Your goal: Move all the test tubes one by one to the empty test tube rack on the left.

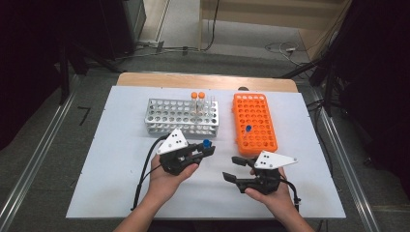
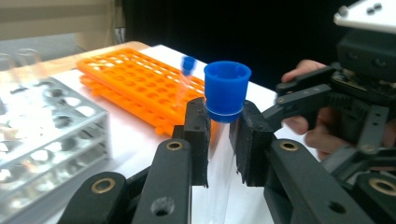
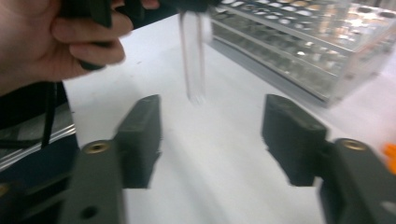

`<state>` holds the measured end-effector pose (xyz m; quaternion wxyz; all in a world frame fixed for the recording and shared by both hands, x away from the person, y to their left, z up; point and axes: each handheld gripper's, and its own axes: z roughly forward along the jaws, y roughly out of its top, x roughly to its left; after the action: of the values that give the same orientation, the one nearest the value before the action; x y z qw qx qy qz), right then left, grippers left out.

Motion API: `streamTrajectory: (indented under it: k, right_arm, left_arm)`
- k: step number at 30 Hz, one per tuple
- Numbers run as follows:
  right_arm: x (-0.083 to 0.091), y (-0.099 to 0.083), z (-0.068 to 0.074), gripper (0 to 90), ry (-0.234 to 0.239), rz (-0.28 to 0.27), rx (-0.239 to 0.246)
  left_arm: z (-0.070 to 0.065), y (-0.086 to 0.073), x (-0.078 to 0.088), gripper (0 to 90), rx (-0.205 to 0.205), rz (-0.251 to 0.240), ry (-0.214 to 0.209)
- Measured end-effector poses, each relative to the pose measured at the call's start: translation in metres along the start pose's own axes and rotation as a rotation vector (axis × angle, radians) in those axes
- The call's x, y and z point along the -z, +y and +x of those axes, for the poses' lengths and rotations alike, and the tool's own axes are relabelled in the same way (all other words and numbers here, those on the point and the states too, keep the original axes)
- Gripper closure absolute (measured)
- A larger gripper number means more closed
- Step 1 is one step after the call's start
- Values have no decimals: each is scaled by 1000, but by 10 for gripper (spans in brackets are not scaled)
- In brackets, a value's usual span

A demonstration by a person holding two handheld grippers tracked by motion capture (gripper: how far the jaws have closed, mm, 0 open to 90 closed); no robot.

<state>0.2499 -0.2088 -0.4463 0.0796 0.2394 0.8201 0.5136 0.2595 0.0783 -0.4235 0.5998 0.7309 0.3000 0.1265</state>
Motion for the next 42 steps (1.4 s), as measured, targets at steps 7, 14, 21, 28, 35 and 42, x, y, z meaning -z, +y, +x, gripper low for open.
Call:
streamTrajectory:
  k: [7,14,21,28,35,42]
  right_arm:
    - [29,-11,-20,90,-43,-45,-52]
    - [48,-22,-36,0,-95,-47,-73]
    - [57,-28,-52,0,-137,-53,-105]
    - [62,-33,-63,0,-163,-55,-130]
    - [63,-36,-66,0,-162,-55,-145]
    - [66,-37,-68,0,-165,-63,-154]
  left_arm:
    - [26,16,8,771,9,-24,50]
    - [59,31,13,771,52,-67,92]
    - [90,39,7,772,69,-71,160]
    - [116,49,-7,771,69,-61,237]
    - [143,57,-25,771,102,-72,326]
    - [162,61,-44,771,122,-67,381]
